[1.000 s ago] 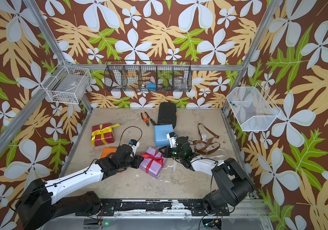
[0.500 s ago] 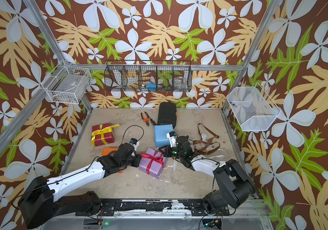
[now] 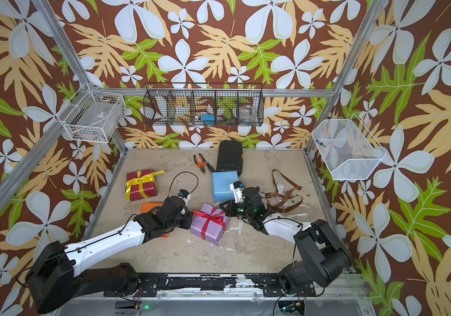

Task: Untie the ribbon bows on the gift boxes
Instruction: Untie the ribbon from the gift box.

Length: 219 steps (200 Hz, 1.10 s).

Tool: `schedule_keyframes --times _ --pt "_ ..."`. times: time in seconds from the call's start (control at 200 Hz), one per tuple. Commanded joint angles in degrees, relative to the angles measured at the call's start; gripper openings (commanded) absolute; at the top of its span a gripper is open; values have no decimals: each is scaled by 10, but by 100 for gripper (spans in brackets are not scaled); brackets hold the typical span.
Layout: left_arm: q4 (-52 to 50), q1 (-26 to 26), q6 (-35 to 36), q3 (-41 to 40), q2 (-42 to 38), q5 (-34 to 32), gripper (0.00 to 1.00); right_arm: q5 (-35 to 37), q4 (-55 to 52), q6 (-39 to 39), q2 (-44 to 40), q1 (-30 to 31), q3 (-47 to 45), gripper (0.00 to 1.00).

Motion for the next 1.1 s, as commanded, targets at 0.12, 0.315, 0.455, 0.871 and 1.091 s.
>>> schedule_keyframes --times 0.12,0.315,0.455,0.871,1.091 --pt "-20 2 -11 -10 -12 -52 0 42 -22 -15 -32 -17 -7 0" --pt "-17 14 -21 -11 -10 -72 0 75 -56 -27 -71 -52 -16 0" --pt "-9 18 -21 -12 -7 -63 0 70 -66 -33 -82 -78 -20 0" --pt "20 18 -20 -9 11 0 0 -77 29 -10 -42 -36 -32 48" --pt "17 18 -19 -10 7 -5 0 -81 75 12 5 -19 -23 47"
